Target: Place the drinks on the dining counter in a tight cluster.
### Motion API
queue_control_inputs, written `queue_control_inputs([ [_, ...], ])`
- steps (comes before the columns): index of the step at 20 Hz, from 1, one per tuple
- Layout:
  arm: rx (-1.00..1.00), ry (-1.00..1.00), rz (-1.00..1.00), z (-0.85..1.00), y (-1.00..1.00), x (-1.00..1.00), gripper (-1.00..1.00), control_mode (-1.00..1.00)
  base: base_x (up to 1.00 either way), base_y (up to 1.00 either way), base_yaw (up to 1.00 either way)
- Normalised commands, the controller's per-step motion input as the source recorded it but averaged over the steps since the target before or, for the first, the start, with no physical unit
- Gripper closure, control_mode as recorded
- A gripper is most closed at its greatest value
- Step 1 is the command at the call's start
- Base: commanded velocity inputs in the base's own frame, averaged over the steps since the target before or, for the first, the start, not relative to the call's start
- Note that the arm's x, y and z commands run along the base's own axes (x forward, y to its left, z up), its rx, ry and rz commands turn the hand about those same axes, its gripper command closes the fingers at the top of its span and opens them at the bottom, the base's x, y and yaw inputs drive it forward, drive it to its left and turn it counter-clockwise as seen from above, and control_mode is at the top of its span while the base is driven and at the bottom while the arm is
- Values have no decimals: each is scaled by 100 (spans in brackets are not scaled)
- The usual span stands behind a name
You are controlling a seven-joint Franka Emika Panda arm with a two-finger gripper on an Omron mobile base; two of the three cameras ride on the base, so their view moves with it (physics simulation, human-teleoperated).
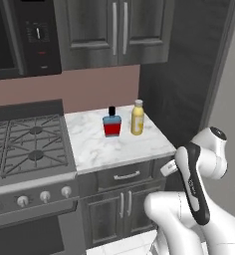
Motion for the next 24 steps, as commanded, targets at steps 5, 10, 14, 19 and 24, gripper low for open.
queue_control_inputs([
  [5, 0, 0, 0, 0, 0, 0, -100, 100, 38, 40, -13],
  [10, 0, 0, 0, 0, 0, 0, -100, 100, 37, 52, -21],
  [14, 0, 0, 0, 0, 0, 0, -100, 100, 42, 35, -11],
  [19, 0, 0, 0, 0, 0, 0, -100, 100, 52, 24, 0],
  [24, 0, 0, 0, 0, 0, 0, -100, 100, 37, 13, 0],
])
